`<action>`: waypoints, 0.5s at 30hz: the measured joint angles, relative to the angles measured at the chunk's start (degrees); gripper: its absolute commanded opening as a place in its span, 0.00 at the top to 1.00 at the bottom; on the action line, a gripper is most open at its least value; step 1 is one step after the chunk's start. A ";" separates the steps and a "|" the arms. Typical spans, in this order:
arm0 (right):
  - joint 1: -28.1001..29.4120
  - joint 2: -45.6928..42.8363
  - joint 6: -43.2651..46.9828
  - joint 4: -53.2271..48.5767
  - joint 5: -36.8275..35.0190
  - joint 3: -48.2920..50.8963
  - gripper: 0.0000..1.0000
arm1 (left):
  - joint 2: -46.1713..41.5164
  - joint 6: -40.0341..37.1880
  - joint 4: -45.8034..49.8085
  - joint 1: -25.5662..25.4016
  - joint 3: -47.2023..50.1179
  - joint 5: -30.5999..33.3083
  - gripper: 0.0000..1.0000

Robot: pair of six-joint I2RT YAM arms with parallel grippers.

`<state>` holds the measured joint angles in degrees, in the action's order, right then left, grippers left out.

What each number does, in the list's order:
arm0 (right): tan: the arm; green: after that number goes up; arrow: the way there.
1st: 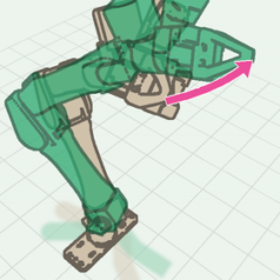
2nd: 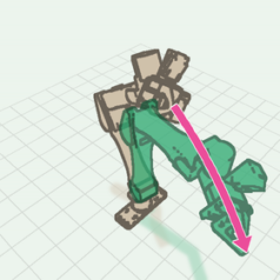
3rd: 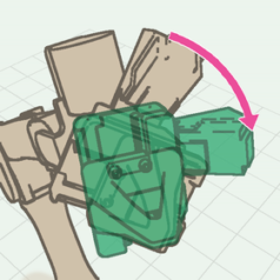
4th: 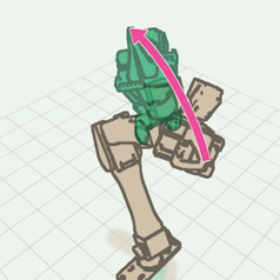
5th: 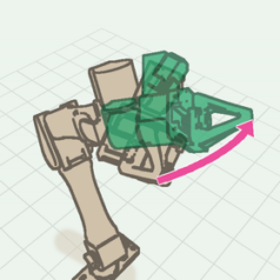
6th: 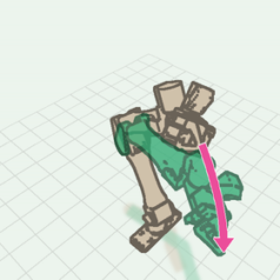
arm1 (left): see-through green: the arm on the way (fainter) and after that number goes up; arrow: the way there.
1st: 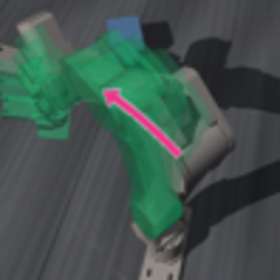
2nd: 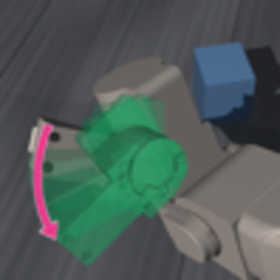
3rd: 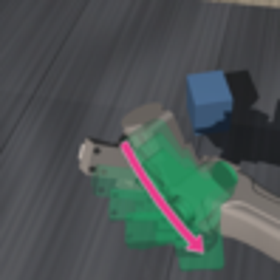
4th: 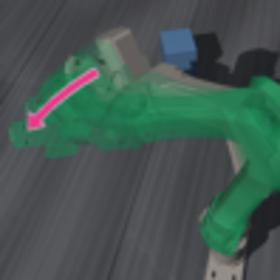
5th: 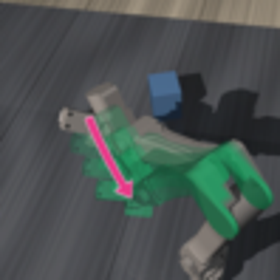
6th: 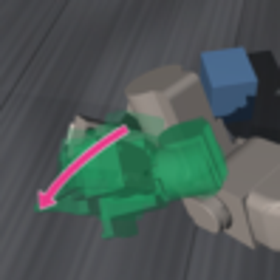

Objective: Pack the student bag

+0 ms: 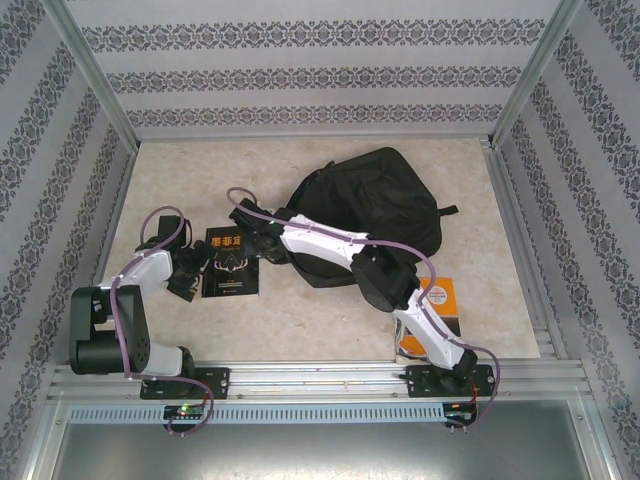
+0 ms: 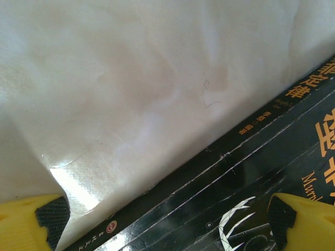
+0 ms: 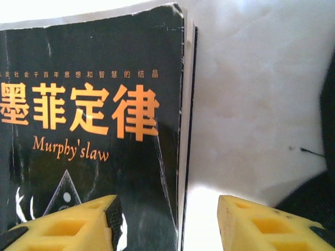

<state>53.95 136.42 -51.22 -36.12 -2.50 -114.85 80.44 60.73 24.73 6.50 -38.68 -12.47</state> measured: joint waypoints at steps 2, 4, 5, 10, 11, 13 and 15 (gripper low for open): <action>-0.42 1.55 0.17 0.13 1.86 -1.51 0.50 | -0.09 0.09 -0.72 0.00 0.61 -0.02 0.00; -0.59 2.47 0.33 0.24 4.17 -2.01 0.53 | -0.04 0.20 -1.09 0.00 0.90 -0.17 0.00; -0.61 2.73 0.39 0.35 5.11 -2.10 0.54 | 0.15 0.20 -1.11 0.00 0.90 -0.22 0.00; -0.59 3.28 1.49 0.83 9.88 -2.58 0.61 | 0.50 0.22 -1.22 0.00 1.01 -0.37 0.00; -0.59 3.28 1.90 0.87 10.12 -2.67 0.62 | 0.50 0.22 -1.27 0.00 1.05 -0.37 0.00; -0.74 3.26 2.58 0.98 10.54 -2.69 0.64 | 0.50 0.20 -1.38 -0.02 1.14 -0.37 0.00; -0.96 3.21 3.28 1.03 10.84 -2.67 0.66 | 0.50 0.22 -1.49 -0.04 1.20 -0.37 0.00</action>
<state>52.99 139.63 -47.94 -35.09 8.34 -117.51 80.95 60.95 23.24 6.46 -37.47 -12.84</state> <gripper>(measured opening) 0.352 0.999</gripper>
